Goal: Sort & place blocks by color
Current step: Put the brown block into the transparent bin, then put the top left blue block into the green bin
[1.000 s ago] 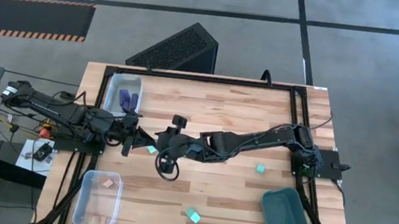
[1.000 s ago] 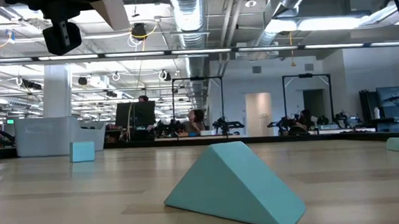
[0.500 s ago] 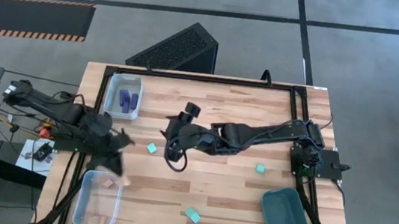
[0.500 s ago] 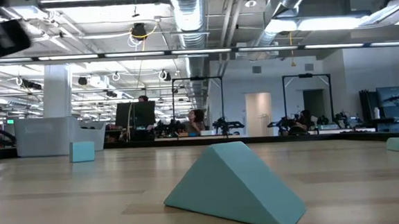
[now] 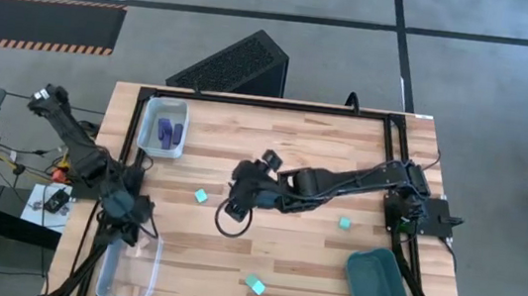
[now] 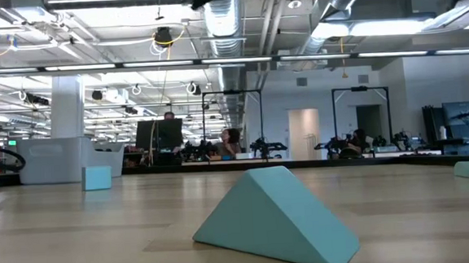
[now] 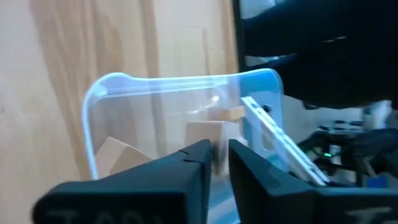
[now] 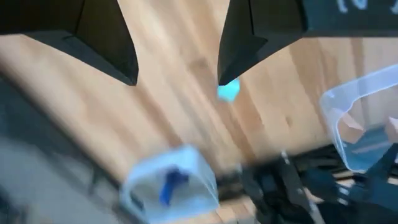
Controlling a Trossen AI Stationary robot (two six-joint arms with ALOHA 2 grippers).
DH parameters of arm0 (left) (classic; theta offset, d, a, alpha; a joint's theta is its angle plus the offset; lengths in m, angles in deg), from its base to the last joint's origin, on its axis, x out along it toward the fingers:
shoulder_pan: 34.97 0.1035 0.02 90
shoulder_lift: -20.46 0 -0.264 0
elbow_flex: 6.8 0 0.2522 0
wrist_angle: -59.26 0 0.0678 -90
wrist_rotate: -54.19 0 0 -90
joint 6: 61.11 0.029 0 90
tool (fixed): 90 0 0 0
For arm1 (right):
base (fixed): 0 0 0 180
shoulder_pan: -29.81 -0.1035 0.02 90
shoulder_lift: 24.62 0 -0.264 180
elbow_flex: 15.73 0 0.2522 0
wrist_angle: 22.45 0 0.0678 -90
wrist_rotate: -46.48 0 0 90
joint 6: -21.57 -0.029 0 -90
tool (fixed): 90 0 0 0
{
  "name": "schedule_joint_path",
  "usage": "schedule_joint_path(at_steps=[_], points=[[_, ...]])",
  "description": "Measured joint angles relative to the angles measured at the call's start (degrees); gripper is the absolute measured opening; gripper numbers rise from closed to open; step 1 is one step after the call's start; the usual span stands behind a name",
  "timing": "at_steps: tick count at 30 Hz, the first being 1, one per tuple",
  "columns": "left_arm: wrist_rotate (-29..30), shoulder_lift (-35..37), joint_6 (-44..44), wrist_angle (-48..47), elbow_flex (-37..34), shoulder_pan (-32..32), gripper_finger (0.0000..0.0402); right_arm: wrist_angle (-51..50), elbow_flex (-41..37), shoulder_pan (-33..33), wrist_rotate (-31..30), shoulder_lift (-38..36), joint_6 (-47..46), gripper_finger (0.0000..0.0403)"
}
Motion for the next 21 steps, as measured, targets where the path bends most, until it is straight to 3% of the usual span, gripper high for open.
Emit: schedule_joint_path(at_steps=[5, 8, 11, 13, 16, 21], points=[[1.1, -2.2, -1.7, -0.1, 0.0, -0.6, 0.0097, -12.8, -1.5, -0.5, 7.1, 0.3, -20.0, 0.024], [2.0, -2.5, -1.7, -0.1, 0.0, -0.6, 0.0134, -14.9, -6.8, -2.2, 5.5, 0.4, -26.6, 0.024], [5.9, -2.1, -1.3, -0.1, 0.0, -0.6, 0.0166, -4.4, -12.7, -3.0, 8.5, 0.5, -28.5, 0.024], [9.7, -1.8, -1.1, -1.2, 0.0, -0.6, 0.018, 9.5, -16.5, -2.4, 10.4, 0.5, -27.0, 0.024], [15.9, -1.0, -0.7, -3.2, 0.0, -0.6, 0.019, 27.3, -19.4, -0.3, 8.5, 2.5, -24.7, 0.0239], [22.4, 1.2, -2.7, -5.1, 0.0, -0.6, 0.0192, 31.2, -16.6, 3.6, 7.7, 7.9, -17.8, 0.0238]])
